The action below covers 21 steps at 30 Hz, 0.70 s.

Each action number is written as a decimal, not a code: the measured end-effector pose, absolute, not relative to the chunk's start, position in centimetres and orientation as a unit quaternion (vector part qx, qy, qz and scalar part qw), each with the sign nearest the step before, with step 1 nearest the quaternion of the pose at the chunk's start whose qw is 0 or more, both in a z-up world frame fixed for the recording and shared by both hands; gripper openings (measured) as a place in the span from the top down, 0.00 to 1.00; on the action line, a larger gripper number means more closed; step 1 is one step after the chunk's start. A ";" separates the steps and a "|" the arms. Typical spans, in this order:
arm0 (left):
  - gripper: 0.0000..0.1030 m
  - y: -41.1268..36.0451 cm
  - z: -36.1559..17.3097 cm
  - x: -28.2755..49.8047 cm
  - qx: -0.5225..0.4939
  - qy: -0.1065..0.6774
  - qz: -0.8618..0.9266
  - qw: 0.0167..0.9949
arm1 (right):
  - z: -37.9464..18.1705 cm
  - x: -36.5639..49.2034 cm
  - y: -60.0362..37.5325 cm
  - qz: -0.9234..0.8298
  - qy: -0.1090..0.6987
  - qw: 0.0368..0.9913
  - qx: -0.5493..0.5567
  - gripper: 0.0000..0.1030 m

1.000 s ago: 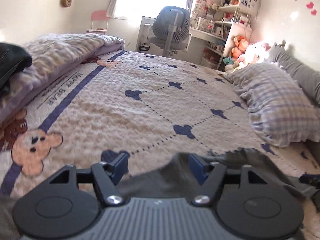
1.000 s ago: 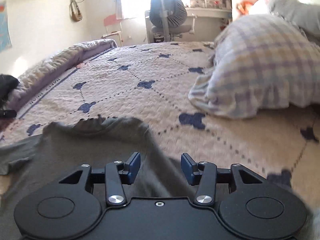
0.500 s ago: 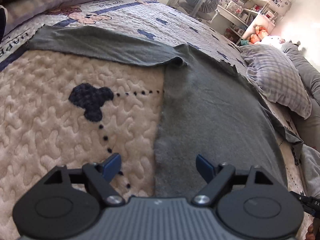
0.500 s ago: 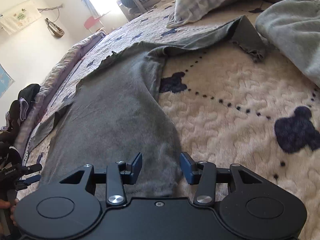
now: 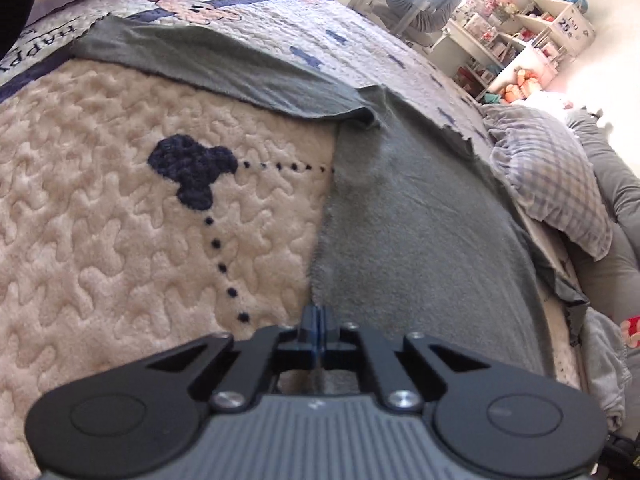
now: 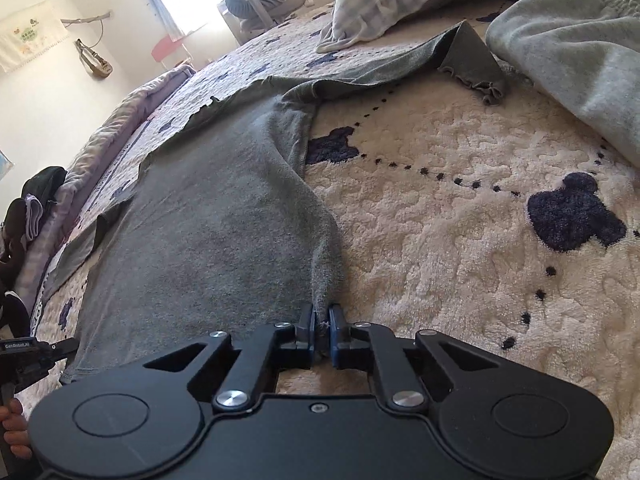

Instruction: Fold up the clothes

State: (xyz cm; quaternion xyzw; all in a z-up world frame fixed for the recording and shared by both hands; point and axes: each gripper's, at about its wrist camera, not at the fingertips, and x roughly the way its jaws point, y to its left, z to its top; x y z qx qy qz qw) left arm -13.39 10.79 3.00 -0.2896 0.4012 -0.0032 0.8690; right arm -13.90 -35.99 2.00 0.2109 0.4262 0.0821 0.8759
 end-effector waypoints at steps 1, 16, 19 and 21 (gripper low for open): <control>0.99 10.9 3.4 -13.5 -0.296 0.394 -0.007 0.870 | 2.2 -14.0 -36.0 0.084 0.424 0.875 0.217 0.94; 0.99 14.3 6.2 -15.1 -0.318 0.374 0.001 0.871 | 6.4 -15.8 -36.4 0.214 0.411 0.842 0.276 0.94; 0.99 13.8 4.5 -15.3 -0.305 0.404 0.007 0.862 | 3.9 -16.0 -36.5 0.186 0.452 0.830 0.268 0.94; 0.99 13.5 4.4 -15.4 -0.291 0.404 0.011 0.867 | 3.3 -16.3 -36.6 0.185 0.454 0.829 0.268 0.94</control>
